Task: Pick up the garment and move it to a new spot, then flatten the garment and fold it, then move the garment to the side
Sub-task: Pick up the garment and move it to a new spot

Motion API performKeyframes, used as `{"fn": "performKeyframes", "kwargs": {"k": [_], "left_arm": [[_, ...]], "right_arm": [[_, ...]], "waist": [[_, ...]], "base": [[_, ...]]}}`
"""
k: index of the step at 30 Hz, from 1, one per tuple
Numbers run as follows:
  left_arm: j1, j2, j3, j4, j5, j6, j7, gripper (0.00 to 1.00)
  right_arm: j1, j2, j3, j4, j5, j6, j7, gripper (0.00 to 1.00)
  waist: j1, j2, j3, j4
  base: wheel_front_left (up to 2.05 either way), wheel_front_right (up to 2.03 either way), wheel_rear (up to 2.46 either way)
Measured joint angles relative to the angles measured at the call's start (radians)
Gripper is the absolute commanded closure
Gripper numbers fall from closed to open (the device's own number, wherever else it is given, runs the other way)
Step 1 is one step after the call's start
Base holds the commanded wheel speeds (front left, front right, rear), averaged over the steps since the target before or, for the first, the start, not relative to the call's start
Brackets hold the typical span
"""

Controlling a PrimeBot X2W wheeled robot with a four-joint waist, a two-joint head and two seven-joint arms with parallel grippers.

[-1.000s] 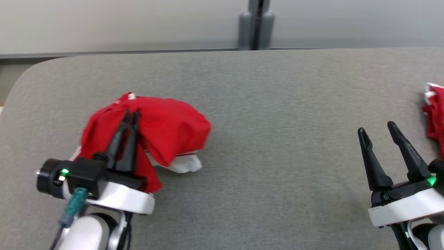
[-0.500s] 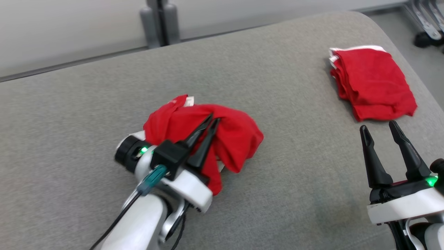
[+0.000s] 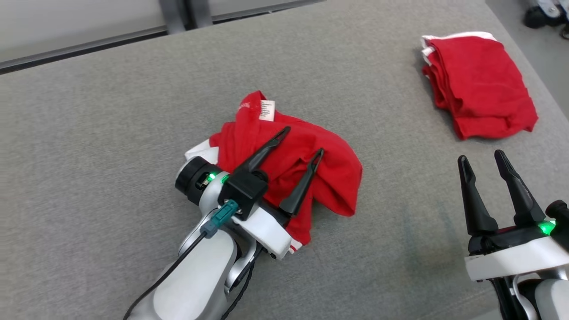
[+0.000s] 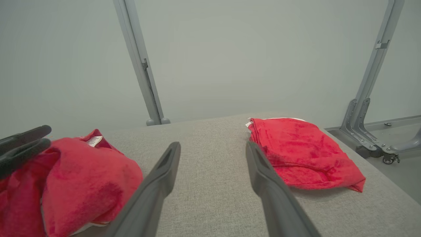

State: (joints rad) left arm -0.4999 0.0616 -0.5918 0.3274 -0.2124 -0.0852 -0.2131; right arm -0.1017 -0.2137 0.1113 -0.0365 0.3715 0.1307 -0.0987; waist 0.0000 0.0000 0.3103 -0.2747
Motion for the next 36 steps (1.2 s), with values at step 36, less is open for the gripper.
{"fn": "performKeyframes", "kwargs": {"k": [36], "left_arm": [[0.506, 0.237, 0.358, -0.278, -0.182, 0.224, 0.017, 0.00]], "right_arm": [[0.196, -0.008, -0.030, -0.041, -0.058, 0.000, 0.135, 0.00]], "waist": [[0.0000, 0.0001, -0.318, 0.311]], "base": [[0.00, 0.00, 0.00]]}}
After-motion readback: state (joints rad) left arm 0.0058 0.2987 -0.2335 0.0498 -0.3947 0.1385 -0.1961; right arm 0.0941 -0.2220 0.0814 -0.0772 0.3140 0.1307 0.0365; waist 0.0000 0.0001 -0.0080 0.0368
